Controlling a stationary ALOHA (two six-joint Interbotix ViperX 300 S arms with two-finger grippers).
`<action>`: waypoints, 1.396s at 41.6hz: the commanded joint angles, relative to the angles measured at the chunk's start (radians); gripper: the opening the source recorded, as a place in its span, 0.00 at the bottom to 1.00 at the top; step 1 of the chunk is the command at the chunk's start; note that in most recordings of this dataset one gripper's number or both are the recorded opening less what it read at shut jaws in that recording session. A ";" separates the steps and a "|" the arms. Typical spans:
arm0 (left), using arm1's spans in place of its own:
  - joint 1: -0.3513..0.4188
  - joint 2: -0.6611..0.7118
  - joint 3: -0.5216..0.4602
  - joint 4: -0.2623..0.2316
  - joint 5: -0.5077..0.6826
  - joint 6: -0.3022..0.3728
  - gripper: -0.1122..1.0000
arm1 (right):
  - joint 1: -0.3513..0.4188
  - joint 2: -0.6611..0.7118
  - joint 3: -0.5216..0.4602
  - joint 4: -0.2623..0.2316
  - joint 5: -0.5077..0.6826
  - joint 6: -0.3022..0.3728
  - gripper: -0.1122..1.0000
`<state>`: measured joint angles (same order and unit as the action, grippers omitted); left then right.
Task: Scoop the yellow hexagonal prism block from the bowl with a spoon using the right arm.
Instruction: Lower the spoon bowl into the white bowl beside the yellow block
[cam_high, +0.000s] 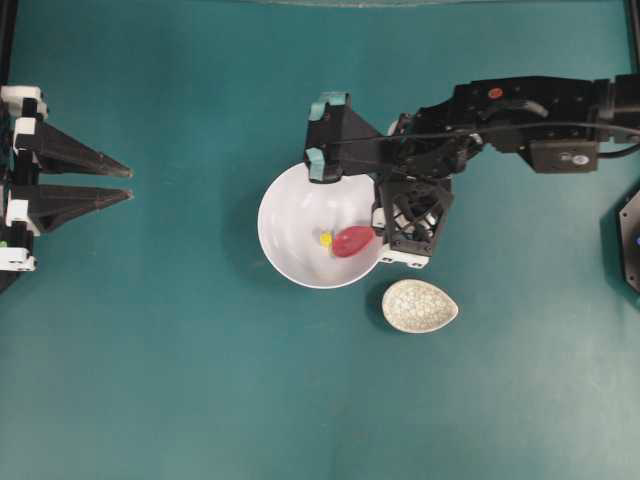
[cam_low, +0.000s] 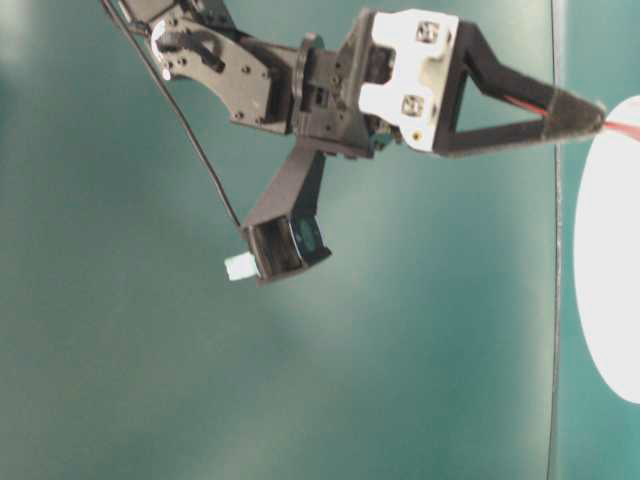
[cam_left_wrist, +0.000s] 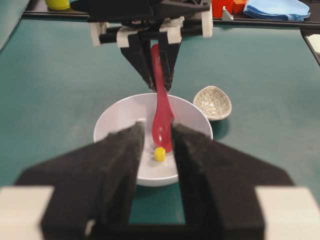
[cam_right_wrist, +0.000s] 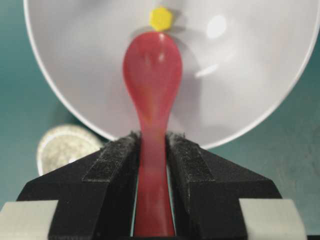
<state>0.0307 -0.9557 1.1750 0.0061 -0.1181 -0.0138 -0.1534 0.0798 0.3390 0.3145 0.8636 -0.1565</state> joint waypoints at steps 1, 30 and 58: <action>0.000 0.008 -0.011 0.003 -0.005 0.000 0.35 | 0.002 -0.003 -0.037 -0.003 -0.008 -0.002 0.32; 0.002 0.008 -0.012 0.003 -0.005 0.000 0.35 | -0.009 0.020 -0.051 -0.046 -0.071 0.049 0.32; 0.002 0.008 -0.011 0.003 0.006 0.000 0.35 | -0.008 0.023 -0.060 -0.077 -0.124 0.078 0.32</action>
<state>0.0307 -0.9557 1.1750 0.0061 -0.1120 -0.0138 -0.1641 0.1197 0.3037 0.2378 0.7547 -0.0798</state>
